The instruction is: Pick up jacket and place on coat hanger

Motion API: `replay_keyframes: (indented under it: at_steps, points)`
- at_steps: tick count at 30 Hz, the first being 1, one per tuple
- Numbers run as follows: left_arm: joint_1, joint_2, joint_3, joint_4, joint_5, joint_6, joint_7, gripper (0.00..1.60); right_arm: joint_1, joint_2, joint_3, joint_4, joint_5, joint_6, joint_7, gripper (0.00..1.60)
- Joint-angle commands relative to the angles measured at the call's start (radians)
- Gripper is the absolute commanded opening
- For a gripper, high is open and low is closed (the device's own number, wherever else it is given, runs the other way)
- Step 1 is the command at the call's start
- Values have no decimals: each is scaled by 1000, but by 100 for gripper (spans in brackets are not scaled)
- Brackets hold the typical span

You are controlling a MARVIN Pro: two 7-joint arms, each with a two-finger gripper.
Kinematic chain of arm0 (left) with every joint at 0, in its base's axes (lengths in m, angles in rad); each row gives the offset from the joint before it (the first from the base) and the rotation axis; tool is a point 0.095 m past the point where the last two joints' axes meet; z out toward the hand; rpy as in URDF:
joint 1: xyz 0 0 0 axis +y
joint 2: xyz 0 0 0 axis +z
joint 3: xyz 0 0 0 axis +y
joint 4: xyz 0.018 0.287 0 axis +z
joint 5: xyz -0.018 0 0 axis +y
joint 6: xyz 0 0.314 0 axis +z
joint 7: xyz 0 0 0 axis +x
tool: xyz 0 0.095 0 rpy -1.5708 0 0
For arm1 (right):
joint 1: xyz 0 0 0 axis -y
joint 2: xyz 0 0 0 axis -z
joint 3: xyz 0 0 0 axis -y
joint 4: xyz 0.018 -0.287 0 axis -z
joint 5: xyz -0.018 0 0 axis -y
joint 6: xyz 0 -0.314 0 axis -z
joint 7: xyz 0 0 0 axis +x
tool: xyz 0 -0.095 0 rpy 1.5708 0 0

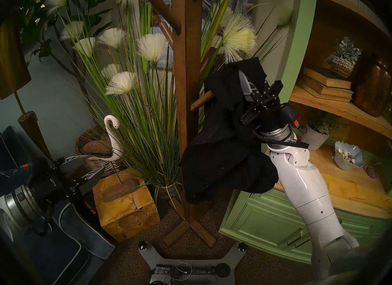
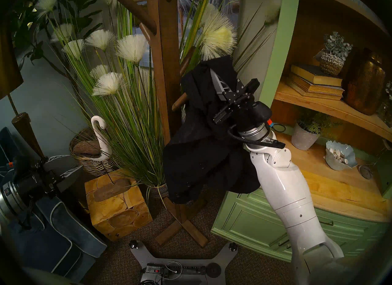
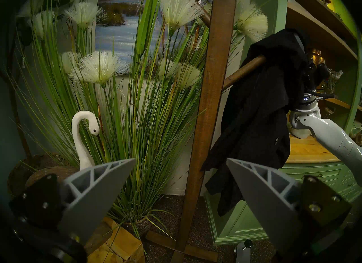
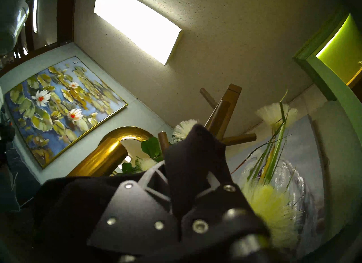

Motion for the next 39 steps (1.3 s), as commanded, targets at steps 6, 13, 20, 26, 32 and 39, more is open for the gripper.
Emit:
replay_keyframes:
  at_steps: [6, 13, 20, 26, 32, 39]
  points:
    - [-1, 3, -2, -15, -19, 1, -19, 160, -3, 65, 13, -27, 74, 15, 55, 0]
    - [-1, 3, -2, -15, -20, 1, -19, 160, -23, 68, -10, -15, 70, 4, 77, 0]
    - [-1, 3, -2, -15, -19, 1, -18, 160, -82, 48, -25, -45, 59, -34, 85, 0]
    - [-1, 3, -1, -16, -18, 1, -17, 160, -116, -56, 27, -44, -23, -34, 55, 0]
    - [-1, 3, -1, -15, -17, 0, -15, 160, -135, -120, 50, -78, -28, -34, 34, 0]
    - [-2, 3, 0, -15, -16, 0, -15, 160, -161, -185, 83, -112, -39, -34, 46, 0]
